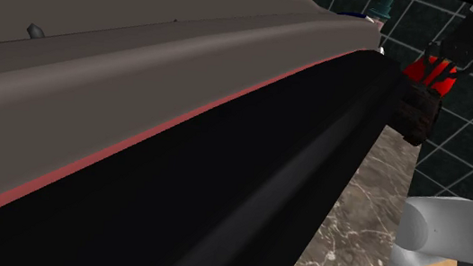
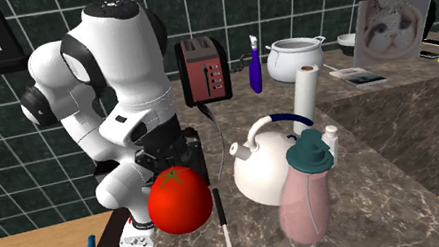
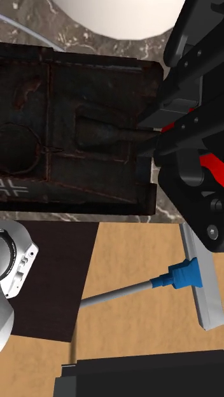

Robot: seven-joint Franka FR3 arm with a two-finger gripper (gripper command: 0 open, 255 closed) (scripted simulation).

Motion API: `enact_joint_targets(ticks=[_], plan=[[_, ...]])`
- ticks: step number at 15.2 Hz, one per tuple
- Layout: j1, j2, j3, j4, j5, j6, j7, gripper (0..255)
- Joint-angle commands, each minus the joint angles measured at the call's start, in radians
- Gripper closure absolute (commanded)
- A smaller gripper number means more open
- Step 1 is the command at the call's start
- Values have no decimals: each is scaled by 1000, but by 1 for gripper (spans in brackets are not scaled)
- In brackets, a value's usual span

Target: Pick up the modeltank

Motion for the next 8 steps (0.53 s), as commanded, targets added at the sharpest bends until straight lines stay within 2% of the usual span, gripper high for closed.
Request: enact_joint_targets(ticks=[1,8], plan=[[2,7,2,31,3,-23,3,255],[9,57,1,170,12,-112,5,255]])
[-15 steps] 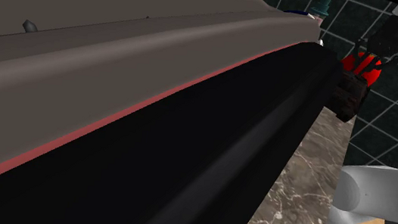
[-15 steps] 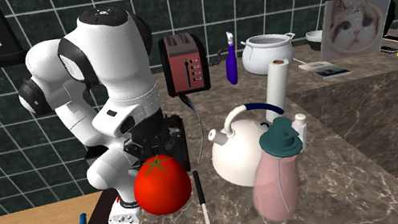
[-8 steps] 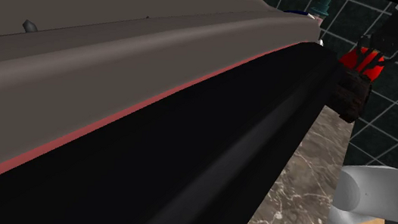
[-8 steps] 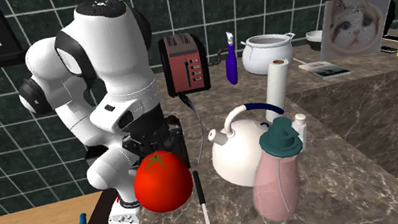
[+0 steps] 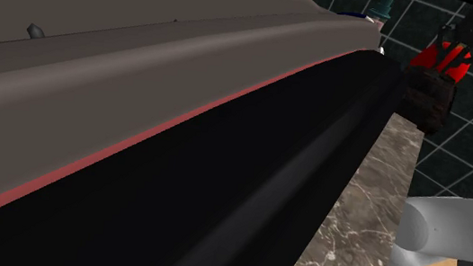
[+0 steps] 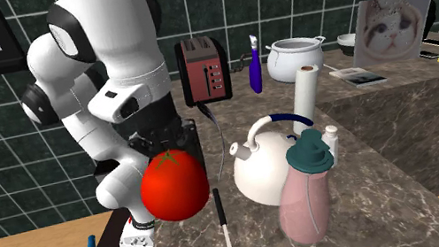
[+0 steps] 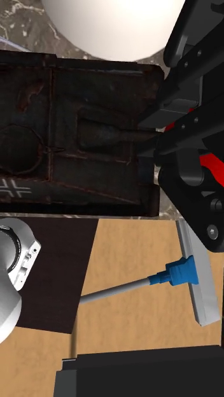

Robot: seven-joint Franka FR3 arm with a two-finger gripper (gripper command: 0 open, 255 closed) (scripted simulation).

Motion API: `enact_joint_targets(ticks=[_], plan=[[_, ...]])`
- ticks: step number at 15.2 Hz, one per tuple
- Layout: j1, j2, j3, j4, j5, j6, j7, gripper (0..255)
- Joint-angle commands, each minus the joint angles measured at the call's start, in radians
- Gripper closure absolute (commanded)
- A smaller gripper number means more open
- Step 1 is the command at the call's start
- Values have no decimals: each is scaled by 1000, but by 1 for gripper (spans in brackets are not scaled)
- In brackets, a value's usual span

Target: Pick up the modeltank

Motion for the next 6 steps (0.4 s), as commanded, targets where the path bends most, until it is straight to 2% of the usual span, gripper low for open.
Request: enact_joint_targets(ticks=[1,4,6], plan=[[2,14,0,41,3,-26,1,255],[5,39,-1,106,7,-66,2,255],[5,41,-1,110,8,-68,2,255]])
